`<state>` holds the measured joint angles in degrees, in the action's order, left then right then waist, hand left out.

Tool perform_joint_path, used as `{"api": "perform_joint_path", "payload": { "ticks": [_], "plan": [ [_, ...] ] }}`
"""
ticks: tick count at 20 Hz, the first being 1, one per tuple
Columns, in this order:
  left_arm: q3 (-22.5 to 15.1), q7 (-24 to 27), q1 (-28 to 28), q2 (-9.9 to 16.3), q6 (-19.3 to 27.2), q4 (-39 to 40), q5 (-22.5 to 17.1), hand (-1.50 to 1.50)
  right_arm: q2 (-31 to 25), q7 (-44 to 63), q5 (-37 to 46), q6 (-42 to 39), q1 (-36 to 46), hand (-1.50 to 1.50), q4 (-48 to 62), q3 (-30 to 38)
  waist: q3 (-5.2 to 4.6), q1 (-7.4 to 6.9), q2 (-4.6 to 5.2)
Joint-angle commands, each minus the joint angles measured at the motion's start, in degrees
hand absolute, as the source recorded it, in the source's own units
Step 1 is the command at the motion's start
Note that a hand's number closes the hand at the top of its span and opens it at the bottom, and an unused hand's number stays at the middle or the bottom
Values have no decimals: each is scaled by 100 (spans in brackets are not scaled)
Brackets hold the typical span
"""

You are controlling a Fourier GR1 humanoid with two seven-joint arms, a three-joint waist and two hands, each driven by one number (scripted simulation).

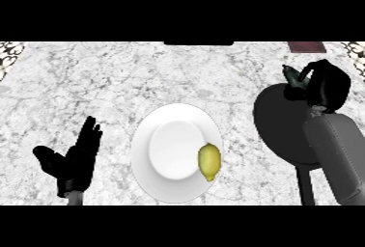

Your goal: Pick the eggplant from the plate and place it in the pan

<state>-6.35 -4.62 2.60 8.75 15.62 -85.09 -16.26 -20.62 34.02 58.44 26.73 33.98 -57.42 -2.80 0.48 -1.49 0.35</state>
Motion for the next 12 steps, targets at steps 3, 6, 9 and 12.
{"api": "perform_joint_path", "payload": {
  "ticks": [3, 6, 9, 12],
  "plan": [
    [-68, -196, -35, -8, -81, 273, 18, 0, -95, -942, -720, -303, 362, -150, 1788, 525, -32, -92, 82],
    [-108, -70, -170, -213, -51, 499, 53, 0, -278, -1796, -873, 74, 842, -150, 2550, 837, -34, -67, 70],
    [-56, -470, 24, -60, 74, -143, 19, 0, -174, -2537, -1073, 683, 879, -150, 2945, 1079, -28, -102, 50],
    [-164, -206, 63, -236, 74, 89, 94, 0, 166, -3411, -2055, 721, 708, -150, 2422, 1624, -14, -58, 64]
  ]
}}
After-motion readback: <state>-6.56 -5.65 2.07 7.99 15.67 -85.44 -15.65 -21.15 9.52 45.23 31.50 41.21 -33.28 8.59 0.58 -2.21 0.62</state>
